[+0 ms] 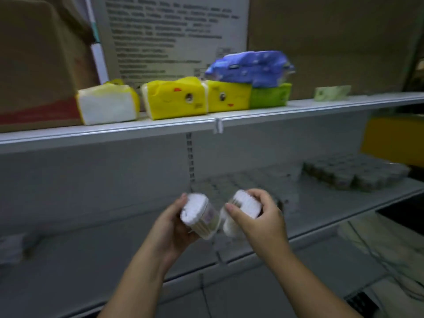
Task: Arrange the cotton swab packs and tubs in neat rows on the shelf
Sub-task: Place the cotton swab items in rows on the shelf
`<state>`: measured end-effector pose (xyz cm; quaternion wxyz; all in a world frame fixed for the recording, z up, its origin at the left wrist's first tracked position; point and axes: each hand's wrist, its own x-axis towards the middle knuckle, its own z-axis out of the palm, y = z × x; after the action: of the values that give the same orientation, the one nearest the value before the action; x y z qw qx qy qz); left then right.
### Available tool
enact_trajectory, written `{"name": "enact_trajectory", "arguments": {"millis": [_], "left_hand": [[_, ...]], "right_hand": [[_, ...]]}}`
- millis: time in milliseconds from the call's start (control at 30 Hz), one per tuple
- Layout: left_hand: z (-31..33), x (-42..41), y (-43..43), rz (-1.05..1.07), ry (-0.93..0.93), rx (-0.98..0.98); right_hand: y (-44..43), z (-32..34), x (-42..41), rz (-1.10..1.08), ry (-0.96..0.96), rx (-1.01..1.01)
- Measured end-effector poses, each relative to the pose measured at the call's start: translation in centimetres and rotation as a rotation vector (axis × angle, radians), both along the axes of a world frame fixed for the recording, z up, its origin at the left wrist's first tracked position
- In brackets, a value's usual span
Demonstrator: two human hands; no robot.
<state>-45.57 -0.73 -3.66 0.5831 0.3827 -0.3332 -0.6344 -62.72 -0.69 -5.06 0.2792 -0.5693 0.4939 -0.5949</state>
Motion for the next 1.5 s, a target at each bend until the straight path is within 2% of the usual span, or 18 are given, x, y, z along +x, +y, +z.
{"name": "enact_trajectory", "arguments": {"millis": [233,333,500,600,700,800,933,1000,1100,1167,1233,1367,1500], "left_hand": [[0.9,-15.2,-6.1,-0.311,-0.055,0.136],[0.5,-21.2,-9.7,-0.478,-0.153,0.207],[-0.7,-30.4,-16.3,-0.589,-0.337,0.113],[-0.9,-35.1,-19.8,-0.558,-0.523,-0.021],[-1.9,-39.3,-23.6,-0.544,-0.695,-0.025],[-3.8,-42.7,-27.5,-0.518,-0.792,-0.03],[-5.9,-45.8,-30.7,-0.513,-1.098,-0.359],[-6.5,-47.4,-31.8,-0.47,-1.233,-0.483],[-7.4,-49.4,-32.4,-0.385,-1.332,-0.598],[-7.5,-49.9,-31.7,-0.157,-1.381,-0.72],[-7.9,-49.7,-31.0,0.031,-1.345,-0.821],[-10.3,-48.2,-29.1,-0.106,-1.433,-0.873],[-11.4,-48.0,-28.4,-0.016,-1.389,-1.062]], "right_hand": [[0.1,0.3,-13.8,-0.221,-0.072,-0.032],[-0.8,0.0,-18.9,-0.286,-0.096,-0.031],[-5.2,-1.7,-26.5,-0.406,-0.085,0.059],[-9.2,-2.7,-30.6,-0.462,-0.115,0.175],[-12.7,-3.8,-34.3,-0.478,-0.194,0.288],[-14.8,-4.8,-37.1,-0.453,-0.282,0.336],[-16.1,-6.1,-40.3,-0.389,-0.384,0.409],[-16.9,-6.6,-41.7,-0.357,-0.367,0.418],[-18.4,-7.8,-43.0,-0.288,-0.229,0.426],[-19.2,-8.3,-43.2,-0.236,-0.156,0.429],[-19.9,-8.8,-43.4,-0.195,-0.119,0.403],[-21.0,-9.6,-44.7,-0.134,-0.105,0.365],[-21.7,-9.2,-46.8,-0.123,-0.132,0.334]]}}
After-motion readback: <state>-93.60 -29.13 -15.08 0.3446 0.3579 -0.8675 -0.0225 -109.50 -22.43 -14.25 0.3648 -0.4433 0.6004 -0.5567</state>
